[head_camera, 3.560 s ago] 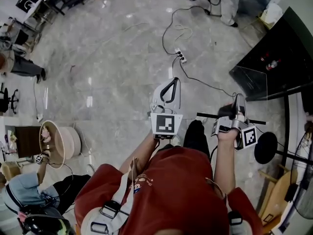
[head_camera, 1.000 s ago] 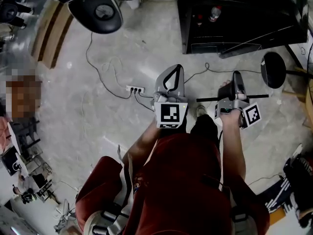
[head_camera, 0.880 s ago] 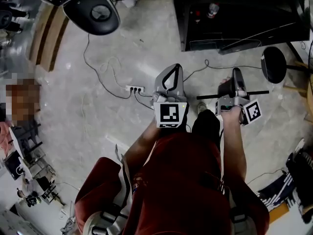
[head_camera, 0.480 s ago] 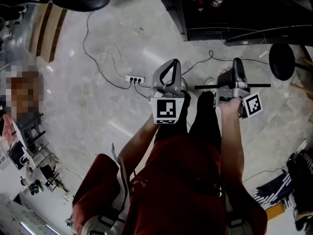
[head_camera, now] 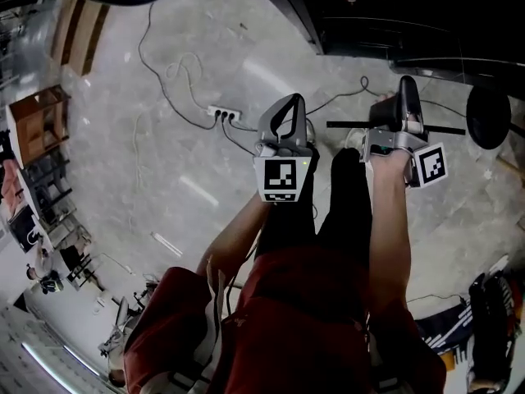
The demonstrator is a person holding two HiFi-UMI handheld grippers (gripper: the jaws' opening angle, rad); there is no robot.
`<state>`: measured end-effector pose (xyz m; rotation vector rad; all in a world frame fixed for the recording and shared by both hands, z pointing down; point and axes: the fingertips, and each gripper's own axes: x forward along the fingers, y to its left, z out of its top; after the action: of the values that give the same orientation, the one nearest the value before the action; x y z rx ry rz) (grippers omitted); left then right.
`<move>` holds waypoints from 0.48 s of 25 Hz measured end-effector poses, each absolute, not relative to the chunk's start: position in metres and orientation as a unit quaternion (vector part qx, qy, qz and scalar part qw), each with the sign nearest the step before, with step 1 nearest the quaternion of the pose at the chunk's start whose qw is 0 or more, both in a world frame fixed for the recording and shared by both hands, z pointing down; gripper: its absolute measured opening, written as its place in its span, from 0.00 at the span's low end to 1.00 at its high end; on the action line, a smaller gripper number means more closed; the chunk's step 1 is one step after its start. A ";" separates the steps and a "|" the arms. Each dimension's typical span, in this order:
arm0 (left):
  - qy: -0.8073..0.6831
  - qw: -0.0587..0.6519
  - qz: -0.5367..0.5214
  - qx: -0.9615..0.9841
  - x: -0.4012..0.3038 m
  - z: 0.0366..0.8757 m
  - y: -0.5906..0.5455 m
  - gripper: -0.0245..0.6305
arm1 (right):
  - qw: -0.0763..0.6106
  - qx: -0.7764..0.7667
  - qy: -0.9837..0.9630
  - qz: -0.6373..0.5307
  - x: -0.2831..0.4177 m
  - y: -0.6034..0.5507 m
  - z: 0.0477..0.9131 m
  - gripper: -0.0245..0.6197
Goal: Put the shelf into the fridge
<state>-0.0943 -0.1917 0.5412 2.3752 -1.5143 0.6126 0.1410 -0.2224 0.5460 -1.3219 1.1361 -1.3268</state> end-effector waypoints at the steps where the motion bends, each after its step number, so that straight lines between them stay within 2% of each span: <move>1: -0.524 0.133 0.211 0.814 -0.095 0.548 -0.190 0.05 | 0.460 -0.535 0.462 -0.538 0.141 -0.226 0.550 0.05; 12: -0.548 0.156 0.188 0.800 -0.091 0.594 -0.179 0.05 | 0.493 -0.526 0.463 -0.516 0.132 -0.255 0.580 0.05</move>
<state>-0.0908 -0.1786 0.5937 2.2899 -1.5699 0.5390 0.1320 -0.2547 0.5796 -1.2750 1.1222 -1.2526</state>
